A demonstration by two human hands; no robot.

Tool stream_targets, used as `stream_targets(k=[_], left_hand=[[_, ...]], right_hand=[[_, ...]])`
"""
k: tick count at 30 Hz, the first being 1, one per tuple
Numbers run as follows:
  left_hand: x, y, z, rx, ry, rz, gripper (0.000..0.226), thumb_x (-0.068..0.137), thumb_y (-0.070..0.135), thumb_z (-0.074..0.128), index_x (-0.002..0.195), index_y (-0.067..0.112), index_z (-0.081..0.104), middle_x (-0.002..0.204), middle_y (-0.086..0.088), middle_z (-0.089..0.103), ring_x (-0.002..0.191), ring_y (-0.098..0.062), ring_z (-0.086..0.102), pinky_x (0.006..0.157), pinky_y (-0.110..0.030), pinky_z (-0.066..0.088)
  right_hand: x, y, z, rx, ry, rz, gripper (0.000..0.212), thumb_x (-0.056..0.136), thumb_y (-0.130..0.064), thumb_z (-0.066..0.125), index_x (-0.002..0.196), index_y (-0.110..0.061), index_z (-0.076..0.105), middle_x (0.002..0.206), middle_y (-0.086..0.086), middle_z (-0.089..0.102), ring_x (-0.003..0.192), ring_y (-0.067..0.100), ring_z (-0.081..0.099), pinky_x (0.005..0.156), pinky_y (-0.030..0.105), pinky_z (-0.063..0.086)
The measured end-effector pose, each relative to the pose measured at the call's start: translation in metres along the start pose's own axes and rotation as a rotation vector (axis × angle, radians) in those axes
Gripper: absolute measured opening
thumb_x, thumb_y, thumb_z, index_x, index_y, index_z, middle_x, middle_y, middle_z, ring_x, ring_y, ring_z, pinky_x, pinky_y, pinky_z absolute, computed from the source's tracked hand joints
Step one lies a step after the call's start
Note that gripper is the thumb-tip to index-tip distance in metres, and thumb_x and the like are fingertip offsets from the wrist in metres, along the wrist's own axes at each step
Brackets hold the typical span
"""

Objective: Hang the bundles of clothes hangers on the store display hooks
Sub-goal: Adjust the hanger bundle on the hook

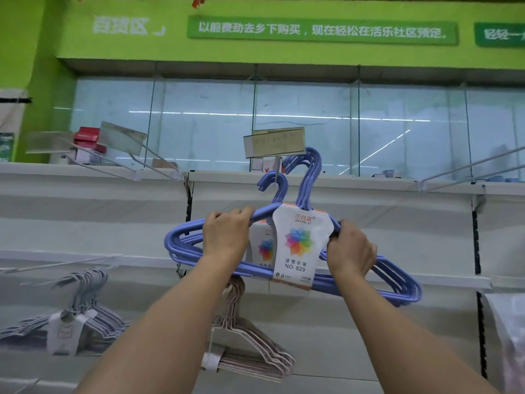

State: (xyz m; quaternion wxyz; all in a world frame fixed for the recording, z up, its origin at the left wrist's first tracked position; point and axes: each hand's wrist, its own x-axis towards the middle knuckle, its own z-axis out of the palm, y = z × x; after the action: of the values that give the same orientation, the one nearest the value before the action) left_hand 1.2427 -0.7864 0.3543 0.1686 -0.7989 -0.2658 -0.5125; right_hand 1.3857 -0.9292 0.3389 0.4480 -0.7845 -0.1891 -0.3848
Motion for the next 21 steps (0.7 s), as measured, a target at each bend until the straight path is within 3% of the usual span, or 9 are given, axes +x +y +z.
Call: stream_targets(k=[4, 9, 14, 17, 21], left_hand=[[0.008, -0.02, 0.007, 0.005, 0.02, -0.005, 0.039, 0.098, 0.013, 0.033, 0.132, 0.026, 0.046, 0.109, 0.0, 0.067, 0.094, -0.025, 0.061, 0.091, -0.033, 0.034], [0.014, -0.035, 0.014, 0.024, 0.067, 0.036, 0.038, 0.097, 0.013, 0.037, 0.132, 0.027, 0.047, 0.104, 0.001, 0.068, 0.093, -0.025, 0.062, 0.092, -0.033, 0.034], [0.016, -0.047, 0.027, 0.06, 0.135, 0.049, 0.033, 0.085, 0.007, 0.057, 0.114, 0.021, 0.065, 0.079, -0.001, 0.07, 0.068, -0.026, 0.064, 0.082, -0.034, 0.043], [0.01, -0.05, 0.036, 0.028, 0.037, 0.023, 0.034, 0.094, 0.012, 0.041, 0.122, 0.024, 0.054, 0.095, 0.0, 0.069, 0.084, -0.026, 0.063, 0.085, -0.033, 0.037], [-0.005, -0.054, 0.052, -0.063, -0.053, -0.042, 0.034, 0.099, 0.021, 0.033, 0.129, 0.028, 0.047, 0.105, 0.0, 0.066, 0.09, -0.028, 0.059, 0.068, -0.032, 0.031]], right_hand=[[-0.001, -0.015, 0.014, 0.022, 0.002, 0.02, 0.011, 0.091, -0.008, 0.047, 0.086, -0.017, 0.052, 0.083, 0.006, 0.059, 0.072, 0.026, 0.041, 0.075, 0.033, 0.028], [-0.008, -0.025, 0.035, 0.108, 0.019, 0.076, 0.014, 0.091, -0.006, 0.05, 0.082, -0.018, 0.048, 0.085, 0.005, 0.062, 0.07, 0.024, 0.044, 0.075, 0.03, 0.028], [-0.013, -0.029, 0.051, 0.12, -0.023, 0.066, 0.009, 0.093, -0.01, 0.049, 0.092, -0.017, 0.055, 0.093, 0.006, 0.066, 0.073, 0.023, 0.044, 0.076, 0.031, 0.03], [-0.014, -0.029, 0.057, 0.036, -0.073, -0.006, 0.011, 0.093, -0.008, 0.046, 0.094, -0.017, 0.053, 0.096, 0.005, 0.065, 0.075, 0.023, 0.045, 0.079, 0.033, 0.035], [-0.008, -0.026, 0.061, -0.085, -0.078, -0.099, 0.014, 0.093, -0.008, 0.044, 0.097, -0.017, 0.054, 0.098, 0.003, 0.063, 0.078, 0.023, 0.047, 0.076, 0.031, 0.03]])
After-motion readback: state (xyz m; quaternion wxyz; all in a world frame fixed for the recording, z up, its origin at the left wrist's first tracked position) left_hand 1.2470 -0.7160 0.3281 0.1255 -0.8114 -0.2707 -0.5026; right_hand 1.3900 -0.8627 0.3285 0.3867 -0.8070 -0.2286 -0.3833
